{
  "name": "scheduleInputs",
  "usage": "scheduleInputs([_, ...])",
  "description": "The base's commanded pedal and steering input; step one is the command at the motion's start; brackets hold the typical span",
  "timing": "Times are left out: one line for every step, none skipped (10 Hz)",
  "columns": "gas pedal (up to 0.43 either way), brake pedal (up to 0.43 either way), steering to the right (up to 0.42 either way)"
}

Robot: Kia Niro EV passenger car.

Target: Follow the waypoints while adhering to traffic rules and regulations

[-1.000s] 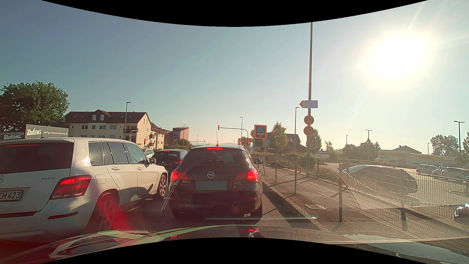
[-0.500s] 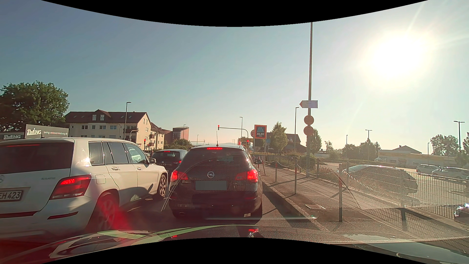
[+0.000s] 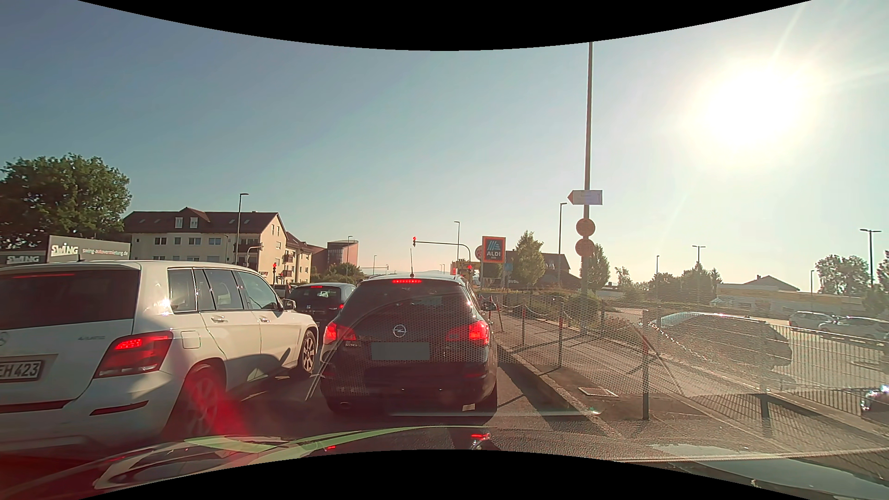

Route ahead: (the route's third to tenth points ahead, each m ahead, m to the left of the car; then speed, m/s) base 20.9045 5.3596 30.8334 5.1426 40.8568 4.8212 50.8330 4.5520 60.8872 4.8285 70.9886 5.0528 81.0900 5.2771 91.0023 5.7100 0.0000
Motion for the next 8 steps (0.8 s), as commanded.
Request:
scheduleInputs([0.000, 0.274, -0.017])
scheduleInputs([0.000, 0.274, -0.017])
scheduleInputs([0.000, 0.274, -0.017])
scheduleInputs([0.000, 0.274, -0.017])
scheduleInputs([0.000, 0.274, -0.017])
scheduleInputs([0.000, 0.274, -0.017])
scheduleInputs([0.000, 0.274, -0.018])
scheduleInputs([0.000, 0.274, -0.018])
